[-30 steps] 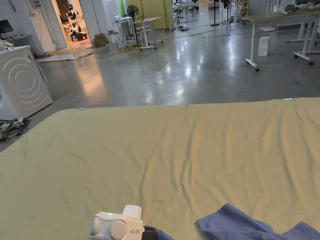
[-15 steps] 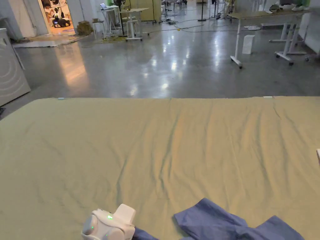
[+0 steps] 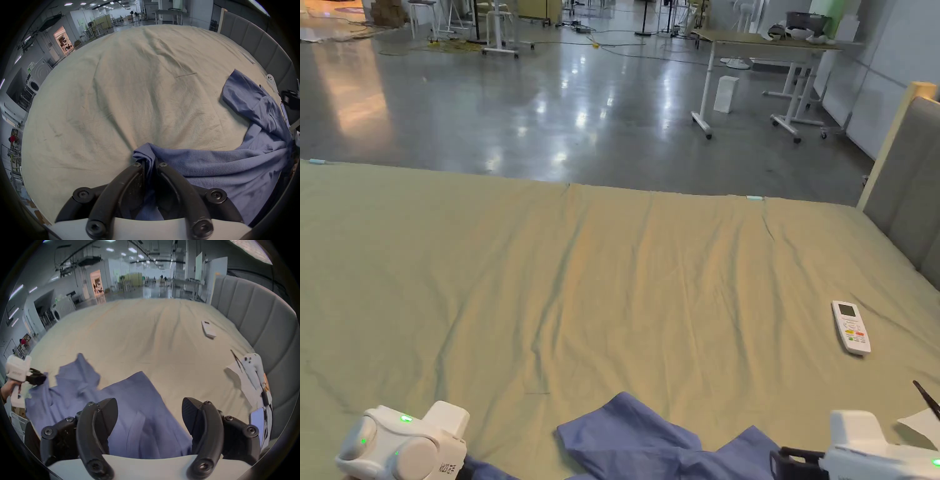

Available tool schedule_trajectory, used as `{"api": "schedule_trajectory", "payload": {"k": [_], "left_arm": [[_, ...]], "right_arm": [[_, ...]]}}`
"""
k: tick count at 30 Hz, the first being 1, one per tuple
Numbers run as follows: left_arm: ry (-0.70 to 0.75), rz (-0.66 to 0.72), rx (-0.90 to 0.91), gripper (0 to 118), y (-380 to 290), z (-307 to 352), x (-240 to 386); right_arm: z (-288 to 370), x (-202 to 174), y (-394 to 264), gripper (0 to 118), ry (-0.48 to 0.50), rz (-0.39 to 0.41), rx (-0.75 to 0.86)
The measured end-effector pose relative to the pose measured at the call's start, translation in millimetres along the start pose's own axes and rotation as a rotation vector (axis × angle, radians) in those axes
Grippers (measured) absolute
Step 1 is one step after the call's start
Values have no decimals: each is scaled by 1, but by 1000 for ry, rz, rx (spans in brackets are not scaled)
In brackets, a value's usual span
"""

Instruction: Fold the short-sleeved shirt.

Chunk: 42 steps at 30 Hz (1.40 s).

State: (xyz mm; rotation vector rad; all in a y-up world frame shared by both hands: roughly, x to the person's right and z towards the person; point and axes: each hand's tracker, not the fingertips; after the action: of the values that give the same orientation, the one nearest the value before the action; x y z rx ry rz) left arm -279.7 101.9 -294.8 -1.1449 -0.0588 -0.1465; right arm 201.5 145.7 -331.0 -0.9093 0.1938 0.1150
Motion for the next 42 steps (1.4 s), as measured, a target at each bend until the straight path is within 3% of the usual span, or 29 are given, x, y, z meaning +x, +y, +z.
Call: {"api": "schedule_trajectory", "payload": {"k": [4, 6, 8, 10, 15, 18, 22, 25, 27, 31, 35, 42], "left_arm": [[-7, -7, 2, 12, 2, 0, 0], [-21, -5, -6, 12, 4, 0, -2], [-38, 10, -9, 12, 5, 1, -7], [-52, 30, -7, 12, 6, 1, -11], [-73, 75, 17, 11, 1, -4, -21], [-76, 91, 38, 12, -4, -3, -20], [-86, 112, 117, 11, -16, 9, -27], [-99, 202, 227, 11, -31, 56, -32], [-171, 188, 334, 10, -45, 100, -37], [-159, 120, 512, 10, -68, 195, -48], [-190, 167, 629, 10, -81, 270, -70], [-93, 183, 858, 10, -84, 383, -103]], "right_arm": [[-29, -17, 19, 83, 107, 74, 6], [-48, -18, 31, 83, 39, 56, -57], [-64, -14, 40, 72, -28, 37, -77], [-77, -10, 44, 69, -30, 48, -99], [-89, -6, 40, 39, -2, 77, -126], [-79, -14, 40, 2, -14, 144, -142], [-45, -6, 43, 1, 11, -1, -65], [15, -3, 43, 1, 27, -14, 75], [58, 0, 40, 1, 39, -8, 155], [134, 22, 36, 1, 21, -5, 289], [206, 42, 40, 1, -19, -101, 395], [308, 63, 66, 1, -107, -183, 594]]}}
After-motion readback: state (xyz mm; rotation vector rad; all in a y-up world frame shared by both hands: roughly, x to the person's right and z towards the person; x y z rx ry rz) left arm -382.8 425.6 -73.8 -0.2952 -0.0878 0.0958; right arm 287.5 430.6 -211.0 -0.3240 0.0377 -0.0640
